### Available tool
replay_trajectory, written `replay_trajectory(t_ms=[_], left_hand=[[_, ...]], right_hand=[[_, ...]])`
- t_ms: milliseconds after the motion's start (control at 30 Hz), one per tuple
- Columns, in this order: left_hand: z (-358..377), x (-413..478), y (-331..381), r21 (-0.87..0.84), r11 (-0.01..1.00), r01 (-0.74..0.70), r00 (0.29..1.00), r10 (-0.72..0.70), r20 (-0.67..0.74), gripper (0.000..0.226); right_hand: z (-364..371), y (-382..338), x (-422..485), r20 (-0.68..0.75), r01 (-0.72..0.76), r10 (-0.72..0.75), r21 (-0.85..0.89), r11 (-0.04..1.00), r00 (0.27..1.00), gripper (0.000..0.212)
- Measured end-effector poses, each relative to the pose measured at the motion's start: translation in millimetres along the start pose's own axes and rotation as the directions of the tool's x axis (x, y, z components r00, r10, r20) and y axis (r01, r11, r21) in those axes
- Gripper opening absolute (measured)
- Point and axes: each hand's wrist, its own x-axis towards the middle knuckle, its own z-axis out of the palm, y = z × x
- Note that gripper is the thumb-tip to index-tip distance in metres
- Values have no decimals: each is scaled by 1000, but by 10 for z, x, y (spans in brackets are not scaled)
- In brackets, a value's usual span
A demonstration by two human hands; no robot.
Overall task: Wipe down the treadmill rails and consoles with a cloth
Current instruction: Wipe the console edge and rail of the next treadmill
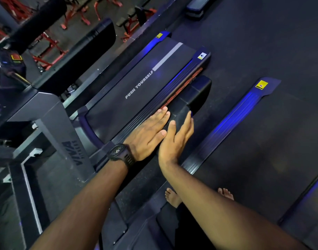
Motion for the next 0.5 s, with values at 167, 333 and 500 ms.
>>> replay_trajectory(t_ms=[167, 333, 500], left_hand=[[22, -82, -50, 46, 999, 16, 999, -18, 34, 64], [44, -209, -84, 64, 998, 3, 1000, -4, 20, 64], [38, -212, -70, 39, 999, 21, 1000, -22, 16, 63]], right_hand=[[18, 209, 300, -78, -310, 316, 82, 947, 946, 59], [-5, 52, -124, -7, -161, 161, 42, 986, 987, 59], [48, 180, 133, -52, -160, 160, 5, 987, 986, 59]])
